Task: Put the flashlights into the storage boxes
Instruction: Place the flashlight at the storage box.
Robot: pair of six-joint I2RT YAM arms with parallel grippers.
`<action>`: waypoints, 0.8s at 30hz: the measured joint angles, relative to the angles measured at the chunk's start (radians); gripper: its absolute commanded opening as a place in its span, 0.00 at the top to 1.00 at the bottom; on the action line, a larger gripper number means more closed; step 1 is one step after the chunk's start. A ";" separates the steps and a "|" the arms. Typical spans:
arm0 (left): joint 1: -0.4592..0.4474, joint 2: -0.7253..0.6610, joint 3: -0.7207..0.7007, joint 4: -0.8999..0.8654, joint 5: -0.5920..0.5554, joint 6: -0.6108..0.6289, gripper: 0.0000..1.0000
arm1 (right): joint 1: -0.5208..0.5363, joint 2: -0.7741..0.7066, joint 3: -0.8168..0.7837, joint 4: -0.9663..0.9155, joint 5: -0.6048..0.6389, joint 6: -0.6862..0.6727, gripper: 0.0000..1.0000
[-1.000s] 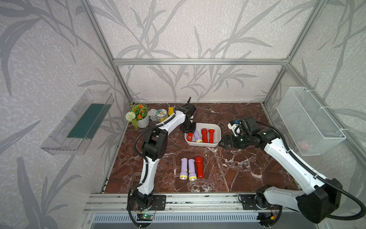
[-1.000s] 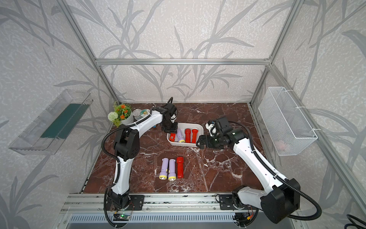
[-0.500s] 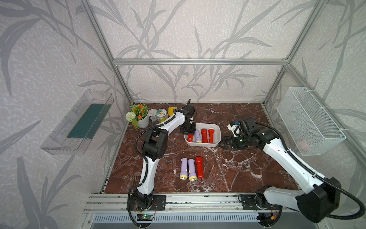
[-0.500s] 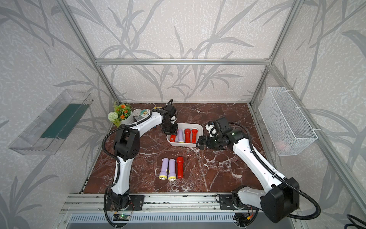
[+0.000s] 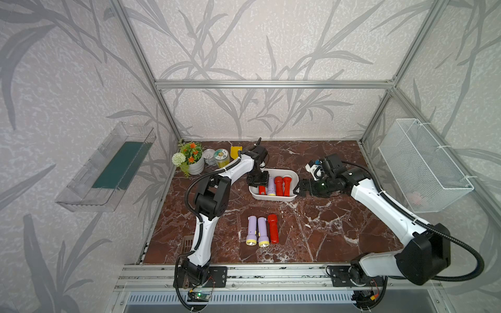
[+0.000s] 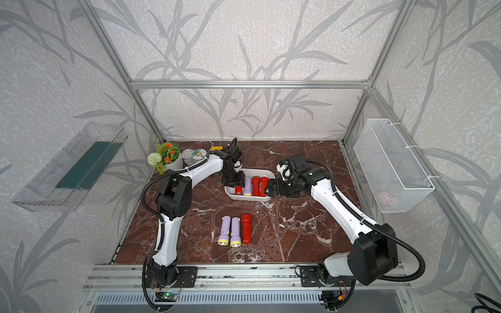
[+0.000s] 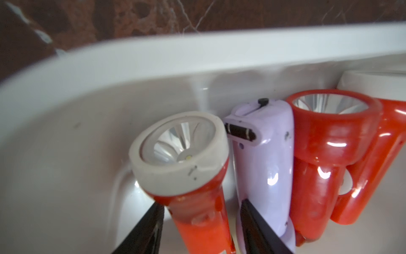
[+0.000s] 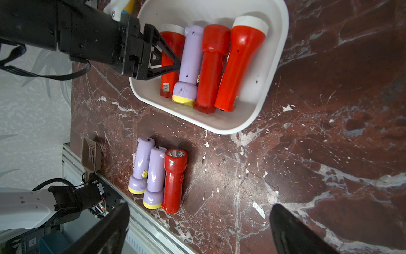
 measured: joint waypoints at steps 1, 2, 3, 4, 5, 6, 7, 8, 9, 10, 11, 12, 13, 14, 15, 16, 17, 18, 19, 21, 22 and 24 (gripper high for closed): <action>0.000 0.000 -0.001 0.002 0.002 0.000 0.41 | 0.000 0.000 0.000 0.000 0.000 -0.001 0.01; 0.000 0.000 -0.002 0.003 0.002 -0.001 0.41 | 0.000 0.000 0.000 0.000 0.000 -0.003 0.01; 0.000 -0.001 -0.002 0.003 0.002 -0.002 0.40 | 0.000 0.000 0.000 0.000 0.000 -0.006 0.01; 0.000 -0.001 -0.002 0.004 0.002 -0.003 0.40 | 0.000 0.000 0.000 -0.001 0.000 -0.008 0.01; 0.000 -0.004 -0.002 0.004 0.002 -0.004 0.39 | 0.000 0.000 0.000 -0.003 0.000 -0.011 0.01; 0.000 -0.008 -0.003 0.004 0.002 -0.005 0.38 | 0.000 -0.001 0.000 -0.004 0.000 -0.011 0.01; 0.000 -0.014 -0.004 0.003 0.001 -0.006 0.37 | 0.000 -0.004 0.000 -0.006 0.000 -0.013 0.01; 0.000 -0.022 -0.004 0.003 0.000 -0.010 0.35 | 0.000 -0.008 0.000 -0.009 0.001 -0.015 0.01; 0.000 -0.030 -0.003 0.002 0.000 -0.012 0.35 | 0.000 -0.013 0.000 -0.012 0.001 -0.016 0.01; 0.000 -0.042 -0.002 -0.001 -0.002 -0.013 0.34 | 0.000 -0.018 0.000 -0.016 0.001 -0.017 0.01; 0.000 -0.054 0.005 -0.008 -0.003 -0.014 0.33 | 0.000 -0.025 0.000 -0.021 0.001 -0.018 0.01; -0.001 -0.063 0.015 -0.012 -0.003 -0.016 0.33 | 0.000 -0.030 0.000 -0.023 0.001 -0.019 0.01; -0.001 -0.075 0.029 -0.019 -0.003 -0.019 0.32 | 0.000 -0.036 0.000 -0.025 0.000 -0.021 0.01; -0.001 -0.088 0.043 -0.023 -0.003 -0.022 0.32 | 0.000 -0.041 0.000 -0.028 0.000 -0.024 0.01; -0.001 -0.100 0.055 -0.024 -0.003 -0.024 0.32 | 0.000 -0.046 -0.001 -0.030 0.000 -0.027 0.01; -0.001 -0.116 0.063 -0.024 -0.002 -0.028 0.32 | 0.000 -0.050 -0.002 -0.032 0.000 -0.033 0.01; -0.002 -0.134 0.065 -0.026 -0.002 -0.032 0.32 | 0.000 -0.054 -0.005 -0.035 0.000 -0.037 0.01; -0.002 -0.152 0.065 -0.028 -0.003 -0.035 0.32 | 0.000 -0.059 -0.009 -0.037 0.002 -0.039 0.01; -0.004 -0.171 0.064 -0.031 -0.003 -0.040 0.32 | 0.000 -0.065 -0.015 -0.041 0.004 -0.039 0.01; -0.008 -0.218 0.042 -0.026 -0.008 -0.049 0.32 | 0.000 -0.079 -0.033 -0.044 0.005 -0.040 0.01; -0.011 -0.249 0.016 -0.023 -0.011 -0.056 0.32 | 0.000 -0.086 -0.043 -0.044 0.004 -0.040 0.01; -0.018 -0.318 -0.055 -0.018 -0.021 -0.071 0.32 | 0.000 -0.101 -0.068 -0.043 0.000 -0.039 0.01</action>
